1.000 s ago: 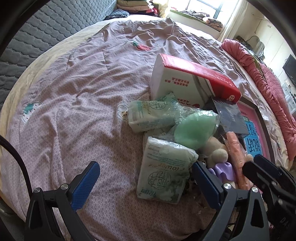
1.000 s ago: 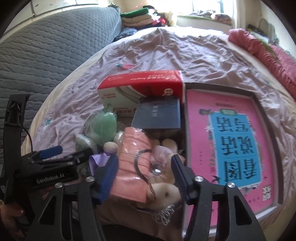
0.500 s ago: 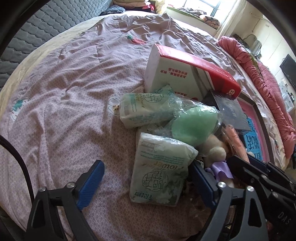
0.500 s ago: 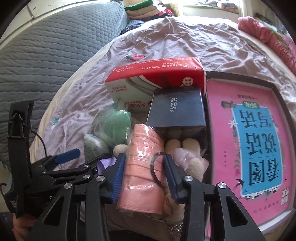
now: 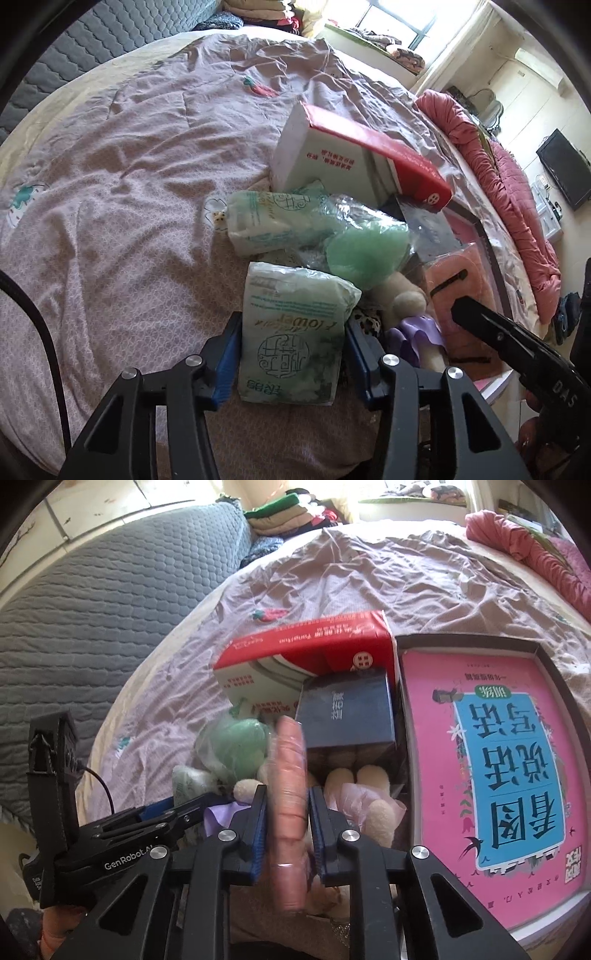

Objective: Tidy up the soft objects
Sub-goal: 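Carry the pink towel and white tissue pack with both grippers onto the pink book tray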

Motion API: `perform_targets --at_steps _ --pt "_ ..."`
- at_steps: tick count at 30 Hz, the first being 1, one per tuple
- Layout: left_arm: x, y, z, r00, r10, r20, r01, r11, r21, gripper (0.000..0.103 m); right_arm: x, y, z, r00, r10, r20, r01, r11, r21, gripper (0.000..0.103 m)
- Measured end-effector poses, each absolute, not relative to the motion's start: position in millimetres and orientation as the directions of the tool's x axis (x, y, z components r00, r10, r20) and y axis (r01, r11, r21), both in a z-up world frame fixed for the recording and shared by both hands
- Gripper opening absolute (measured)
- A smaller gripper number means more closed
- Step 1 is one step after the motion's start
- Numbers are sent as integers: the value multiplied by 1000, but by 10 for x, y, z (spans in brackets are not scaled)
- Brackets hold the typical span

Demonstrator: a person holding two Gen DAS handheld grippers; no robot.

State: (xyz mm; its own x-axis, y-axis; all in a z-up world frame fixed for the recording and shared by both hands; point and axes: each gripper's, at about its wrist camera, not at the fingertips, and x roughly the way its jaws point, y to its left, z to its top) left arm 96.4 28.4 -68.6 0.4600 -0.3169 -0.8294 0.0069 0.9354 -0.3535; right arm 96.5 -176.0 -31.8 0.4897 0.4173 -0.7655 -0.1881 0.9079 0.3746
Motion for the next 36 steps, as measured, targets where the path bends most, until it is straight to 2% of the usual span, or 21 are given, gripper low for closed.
perform_targets --at_steps 6,13,23,36 --pt "832 345 -515 493 -313 -812 -2 933 -360 50 970 -1783 -355 481 410 -775 -177 911 372 17" --pt "676 258 -156 535 -318 -783 43 935 -351 51 870 -1913 -122 540 419 -730 -170 904 393 16" --pt "598 -276 267 527 -377 -761 157 924 -349 51 634 -2355 120 590 434 -681 -88 873 480 16" --pt "598 -964 490 503 -413 -759 256 910 -326 51 381 -3040 328 679 391 -622 6 844 537 16"
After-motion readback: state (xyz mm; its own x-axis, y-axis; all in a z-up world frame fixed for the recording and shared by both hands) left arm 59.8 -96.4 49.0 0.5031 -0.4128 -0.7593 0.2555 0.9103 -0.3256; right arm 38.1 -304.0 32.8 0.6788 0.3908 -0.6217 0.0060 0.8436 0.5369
